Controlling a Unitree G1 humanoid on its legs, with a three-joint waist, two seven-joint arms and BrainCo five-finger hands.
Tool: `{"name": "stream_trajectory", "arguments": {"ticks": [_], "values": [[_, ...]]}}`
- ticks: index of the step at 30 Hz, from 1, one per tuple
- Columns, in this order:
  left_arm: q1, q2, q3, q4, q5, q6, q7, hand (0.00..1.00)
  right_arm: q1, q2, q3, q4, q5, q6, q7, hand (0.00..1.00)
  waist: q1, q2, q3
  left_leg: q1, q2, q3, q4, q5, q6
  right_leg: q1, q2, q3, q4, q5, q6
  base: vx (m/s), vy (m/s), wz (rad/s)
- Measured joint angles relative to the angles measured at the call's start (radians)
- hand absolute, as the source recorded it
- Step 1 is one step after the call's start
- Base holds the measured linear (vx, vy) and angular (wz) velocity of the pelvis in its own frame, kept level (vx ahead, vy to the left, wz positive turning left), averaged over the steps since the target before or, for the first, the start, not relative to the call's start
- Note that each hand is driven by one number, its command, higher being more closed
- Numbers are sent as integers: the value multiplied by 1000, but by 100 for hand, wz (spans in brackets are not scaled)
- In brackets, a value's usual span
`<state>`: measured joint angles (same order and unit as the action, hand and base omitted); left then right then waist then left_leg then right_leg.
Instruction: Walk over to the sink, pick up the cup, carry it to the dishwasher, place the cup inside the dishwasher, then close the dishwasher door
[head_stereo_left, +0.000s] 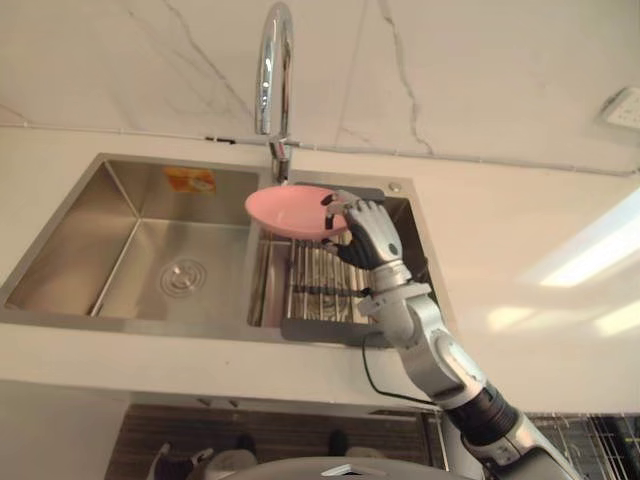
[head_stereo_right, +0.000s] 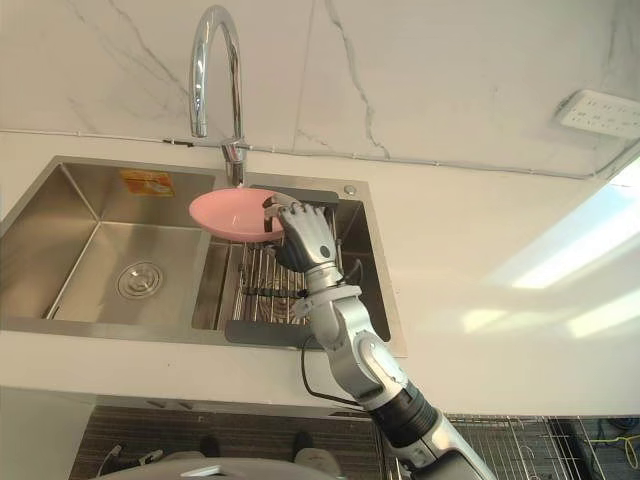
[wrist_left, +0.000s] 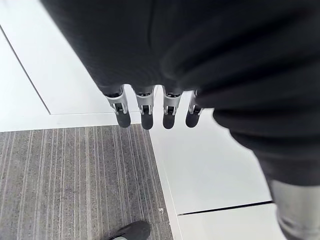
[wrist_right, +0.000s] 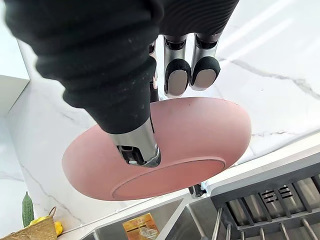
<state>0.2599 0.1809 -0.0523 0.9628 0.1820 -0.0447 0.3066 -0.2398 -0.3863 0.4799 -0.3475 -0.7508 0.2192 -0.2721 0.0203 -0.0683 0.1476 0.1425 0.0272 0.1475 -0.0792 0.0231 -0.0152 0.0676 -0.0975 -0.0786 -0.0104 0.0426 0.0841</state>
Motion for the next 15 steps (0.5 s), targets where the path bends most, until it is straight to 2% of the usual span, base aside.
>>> {"name": "stream_trajectory", "arguments": {"ticks": [6, 11, 13, 15], "values": [[2, 9, -30, -1, 2, 0, 13, 0, 32, -20, -53, -38, 1, -9, -1, 100, -9, 1, -5, 8, 0, 18, 0, -2, 0, -2, 1, 18, 0, 2, -5, -31, -3, -8], [9, 11, -37, 0, 62, 0, 12, 0, 81, -41, -106, -77, 7, -45, -2, 100, -17, 4, -12, 17, 2, 44, 0, -13, -1, 1, 2, 42, 1, -1, -8, -28, 0, -13], [15, 11, -38, 0, 75, -8, 10, 0, 97, -66, -115, -77, 7, -48, -13, 100, -20, 8, -17, -8, 8, 65, 82, -72, -1, -22, 4, 70, 20, -14, -4, -41, 9, -34], [23, 5, -38, -1, 84, -20, 10, 0, 101, -91, -130, -77, 7, -56, -23, 100, -20, 29, -23, -99, 42, 70, 292, -187, -15, -46, 21, 99, 43, -28, -3, -25, 9, -47]]}}
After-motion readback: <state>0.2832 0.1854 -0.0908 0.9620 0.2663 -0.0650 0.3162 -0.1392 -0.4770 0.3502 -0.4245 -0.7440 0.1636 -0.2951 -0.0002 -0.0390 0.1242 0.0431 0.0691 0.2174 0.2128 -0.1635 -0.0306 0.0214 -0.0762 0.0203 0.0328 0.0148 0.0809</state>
